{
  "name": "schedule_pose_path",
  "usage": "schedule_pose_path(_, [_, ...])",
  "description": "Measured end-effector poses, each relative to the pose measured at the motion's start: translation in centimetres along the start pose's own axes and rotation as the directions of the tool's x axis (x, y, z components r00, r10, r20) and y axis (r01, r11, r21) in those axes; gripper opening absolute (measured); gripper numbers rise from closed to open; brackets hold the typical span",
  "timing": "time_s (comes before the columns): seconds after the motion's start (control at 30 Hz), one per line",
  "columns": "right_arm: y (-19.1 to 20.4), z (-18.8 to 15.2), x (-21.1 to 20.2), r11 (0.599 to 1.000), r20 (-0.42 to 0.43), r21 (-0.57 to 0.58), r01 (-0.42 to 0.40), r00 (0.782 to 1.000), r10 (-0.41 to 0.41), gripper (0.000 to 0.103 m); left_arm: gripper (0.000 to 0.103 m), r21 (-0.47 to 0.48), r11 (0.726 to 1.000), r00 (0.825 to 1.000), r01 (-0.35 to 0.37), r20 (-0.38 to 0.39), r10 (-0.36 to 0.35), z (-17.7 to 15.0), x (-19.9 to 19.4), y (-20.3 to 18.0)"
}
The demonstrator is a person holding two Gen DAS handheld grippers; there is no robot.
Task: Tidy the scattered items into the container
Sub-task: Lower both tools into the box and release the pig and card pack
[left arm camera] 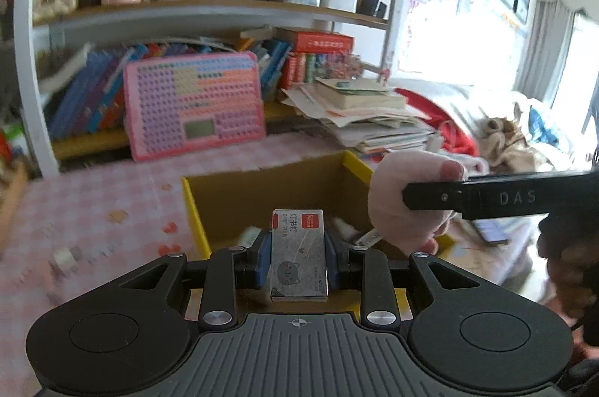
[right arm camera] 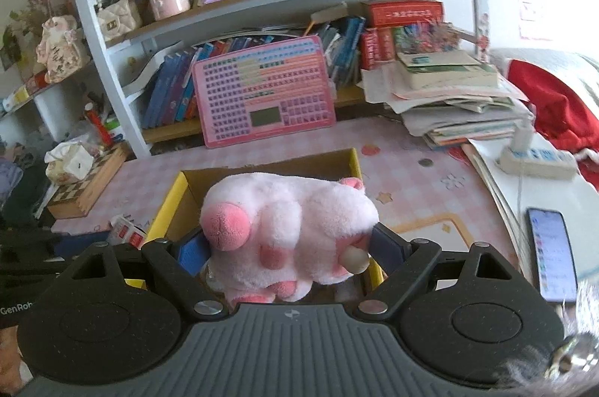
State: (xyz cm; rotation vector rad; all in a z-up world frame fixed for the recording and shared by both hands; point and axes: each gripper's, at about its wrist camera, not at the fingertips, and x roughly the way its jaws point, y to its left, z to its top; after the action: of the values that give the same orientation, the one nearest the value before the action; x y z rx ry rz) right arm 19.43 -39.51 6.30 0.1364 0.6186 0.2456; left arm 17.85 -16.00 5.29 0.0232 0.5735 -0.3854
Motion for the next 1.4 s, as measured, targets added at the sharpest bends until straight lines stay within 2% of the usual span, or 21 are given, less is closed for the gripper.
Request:
schedule_pose_path(0.23, [-0.3, 1.2, 4.4, 0.999, -0.052, -0.038, -0.036, 0.998, 0.034, 0.087, 0.028, 0.001, 1.000, 0.998, -0.029, -0.060, 0.029, 0.3, 2.6, 0.0])
schedule_pose_path(0.37, [0.3, 1.8, 7.1, 0.995, -0.078, -0.070, -0.068, 0.995, 0.063, 0.087, 0.028, 0.036, 0.999, 0.994, -0.039, -0.097, 0.043, 0.3, 4.2, -0.4])
schedule_pose_path(0.5, [1.1, 2.0, 9.6, 0.989, -0.112, -0.111, -0.095, 0.990, 0.082, 0.087, 0.028, 0.083, 0.996, 0.988, -0.042, -0.145, 0.054, 0.1, 5.9, -1.1])
schedule_pose_path(0.63, [1.8, 1.8, 11.8, 0.983, -0.164, -0.152, -0.106, 0.983, 0.081, 0.087, 0.029, 0.110, 0.994, 0.977, -0.016, -0.211, 0.039, -0.6, 7.1, -1.7])
schedule_pose_path(0.97, [1.9, 1.6, 14.4, 0.979, -0.225, -0.159, -0.126, 0.970, 0.089, 0.090, 0.031, 0.102, 0.994, 0.964, -0.023, -0.262, 0.049, -1.1, 7.8, -1.4])
schedule_pose_path(1.03, [1.6, 1.7, 14.7, 0.981, -0.233, -0.150, -0.122, 0.969, 0.085, 0.092, 0.037, 0.104, 0.994, 0.963, -0.032, -0.263, 0.059, -1.2, 7.7, -1.4])
schedule_pose_path(1.13, [1.2, 1.7, 15.1, 0.987, -0.251, -0.124, -0.100, 0.966, 0.067, 0.093, 0.053, 0.108, 0.993, 0.964, -0.044, -0.256, 0.071, -1.2, 7.6, -1.3])
schedule_pose_path(1.2, [0.9, 1.8, 14.9, 0.992, -0.229, -0.099, -0.079, 0.972, 0.054, 0.093, 0.065, 0.113, 0.992, 0.966, -0.051, -0.247, 0.078, -1.2, 7.4, -1.3])
schedule_pose_path(1.3, [0.7, 1.9, 14.1, 0.995, -0.190, -0.080, -0.063, 0.981, 0.047, 0.094, 0.074, 0.124, 0.990, 0.969, -0.061, -0.232, 0.089, -1.2, 7.0, -1.5])
schedule_pose_path(1.4, [0.7, 2.0, 13.4, 0.995, -0.166, -0.077, -0.056, 0.985, 0.043, 0.095, 0.077, 0.131, 0.989, 0.970, -0.066, -0.223, 0.095, -1.3, 6.7, -1.7])
